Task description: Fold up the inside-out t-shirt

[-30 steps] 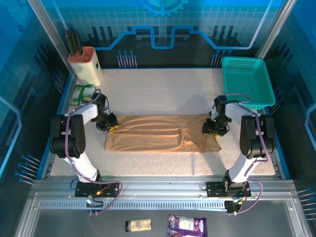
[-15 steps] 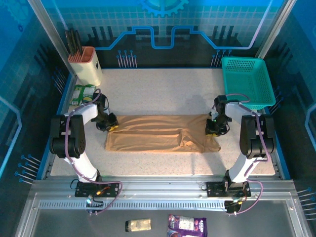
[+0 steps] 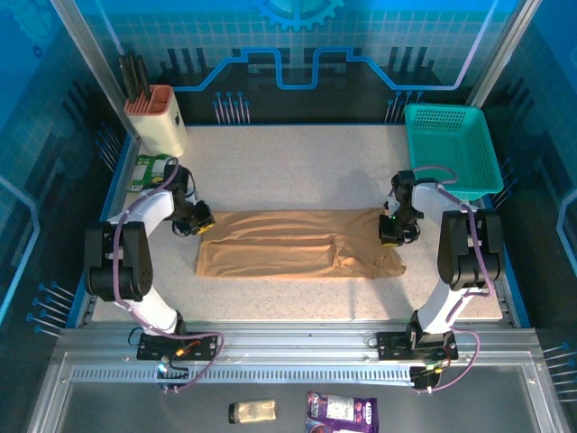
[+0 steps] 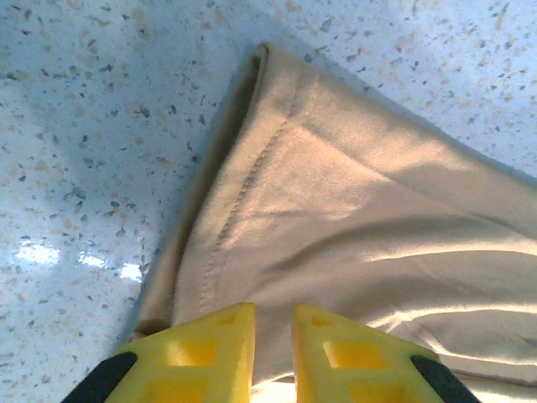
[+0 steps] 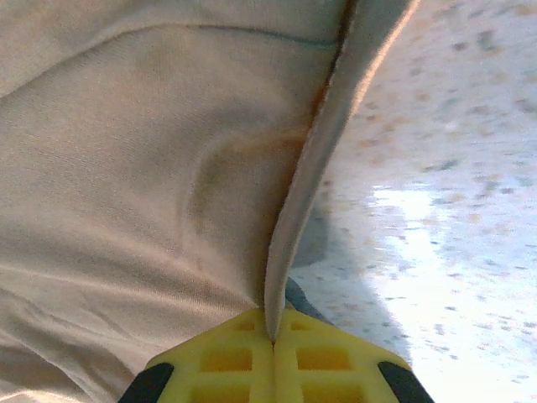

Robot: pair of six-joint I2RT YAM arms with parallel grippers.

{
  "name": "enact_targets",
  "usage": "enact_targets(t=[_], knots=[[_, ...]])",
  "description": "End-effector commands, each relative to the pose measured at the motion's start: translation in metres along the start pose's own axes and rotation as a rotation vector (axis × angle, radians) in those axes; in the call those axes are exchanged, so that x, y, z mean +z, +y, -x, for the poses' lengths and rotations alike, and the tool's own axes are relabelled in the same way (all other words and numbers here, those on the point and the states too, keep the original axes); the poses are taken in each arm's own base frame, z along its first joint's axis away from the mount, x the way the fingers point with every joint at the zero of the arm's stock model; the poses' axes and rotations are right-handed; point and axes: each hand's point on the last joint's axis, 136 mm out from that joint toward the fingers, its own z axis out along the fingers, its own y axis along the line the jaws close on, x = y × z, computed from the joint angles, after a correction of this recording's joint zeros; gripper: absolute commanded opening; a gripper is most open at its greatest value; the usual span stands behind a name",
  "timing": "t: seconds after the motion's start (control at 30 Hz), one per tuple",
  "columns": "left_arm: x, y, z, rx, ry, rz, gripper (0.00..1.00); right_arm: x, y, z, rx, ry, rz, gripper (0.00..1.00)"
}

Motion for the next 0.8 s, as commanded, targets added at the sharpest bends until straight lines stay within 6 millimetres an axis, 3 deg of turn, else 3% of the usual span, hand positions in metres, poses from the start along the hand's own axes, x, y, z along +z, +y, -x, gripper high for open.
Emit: enact_targets(t=[0.0, 0.2, 0.3, 0.47, 0.77], knots=[[-0.011, 0.002, -0.006, -0.033, 0.004, -0.005, 0.2, -0.023, -0.02, 0.002, 0.015, -0.032, -0.129, 0.0], [-0.002, 0.006, -0.031, -0.036, 0.062, -0.007, 0.2, -0.047, -0.043, 0.005, 0.037, -0.065, -0.273, 0.0], [0.007, 0.012, -0.046, -0.039, 0.096, 0.009, 0.18, -0.06, -0.039, 0.004, 0.045, -0.072, -0.263, 0.0], [0.022, 0.015, -0.064, -0.042, 0.136, 0.006, 0.15, -0.071, -0.005, -0.006, 0.001, -0.054, -0.198, 0.0], [0.039, 0.015, -0.072, -0.039, 0.165, 0.002, 0.13, -0.075, 0.091, -0.022, -0.079, -0.038, 0.021, 0.0]])
